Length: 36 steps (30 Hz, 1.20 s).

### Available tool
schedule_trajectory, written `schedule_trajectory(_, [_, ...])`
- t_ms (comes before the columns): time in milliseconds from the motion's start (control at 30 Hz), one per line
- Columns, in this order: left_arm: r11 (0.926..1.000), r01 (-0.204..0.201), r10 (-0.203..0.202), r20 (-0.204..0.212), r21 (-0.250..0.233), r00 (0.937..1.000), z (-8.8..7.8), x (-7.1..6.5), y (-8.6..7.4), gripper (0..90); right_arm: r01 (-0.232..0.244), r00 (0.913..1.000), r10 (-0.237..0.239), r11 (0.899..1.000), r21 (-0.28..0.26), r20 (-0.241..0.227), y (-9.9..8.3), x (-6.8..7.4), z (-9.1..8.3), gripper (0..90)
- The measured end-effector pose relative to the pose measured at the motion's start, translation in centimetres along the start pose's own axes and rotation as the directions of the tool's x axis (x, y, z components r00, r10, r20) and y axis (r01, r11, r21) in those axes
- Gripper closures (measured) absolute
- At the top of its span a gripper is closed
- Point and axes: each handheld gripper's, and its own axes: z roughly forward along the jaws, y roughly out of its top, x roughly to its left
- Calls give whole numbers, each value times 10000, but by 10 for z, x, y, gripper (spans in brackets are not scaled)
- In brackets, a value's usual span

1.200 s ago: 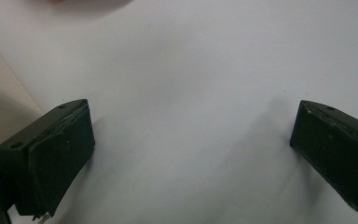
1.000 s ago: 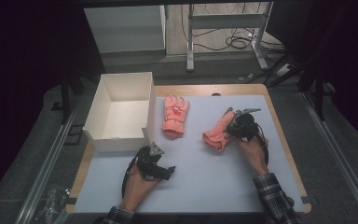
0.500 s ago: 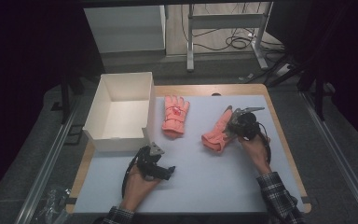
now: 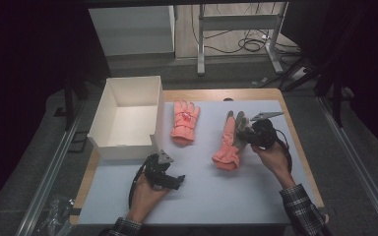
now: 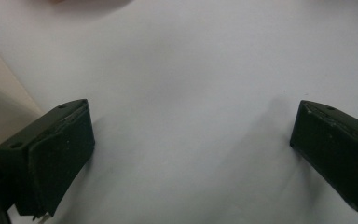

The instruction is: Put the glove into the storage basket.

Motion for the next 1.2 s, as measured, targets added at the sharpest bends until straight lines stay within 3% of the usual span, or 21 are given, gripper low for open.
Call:
schedule_trajectory(300, [10000, -1, 1, -1, 1, 10000, 0, 0, 0, 0, 270, 9942, -277, 9996, -80, -1038, -5, 6, -11, 873])
schedule_trajectory(667, [10000, -2, 2, -1, -4, 10000, 0, 0, 0, 0, 797, 9760, -757, 9968, 116, -2042, -11, 27, -14, 872])
schedule_trajectory(967, [10000, -81, 81, -10, 27, 10000, 0, 1, 0, 0, 1361, 9527, -1188, 9898, 432, -2798, -16, 41, -4, 872])
schedule_trajectory(1200, [10000, -53, 53, 0, 51, 10000, 0, 0, 0, 0, 1706, 9467, -1371, 9810, 927, -2915, -22, 46, 14, 870])
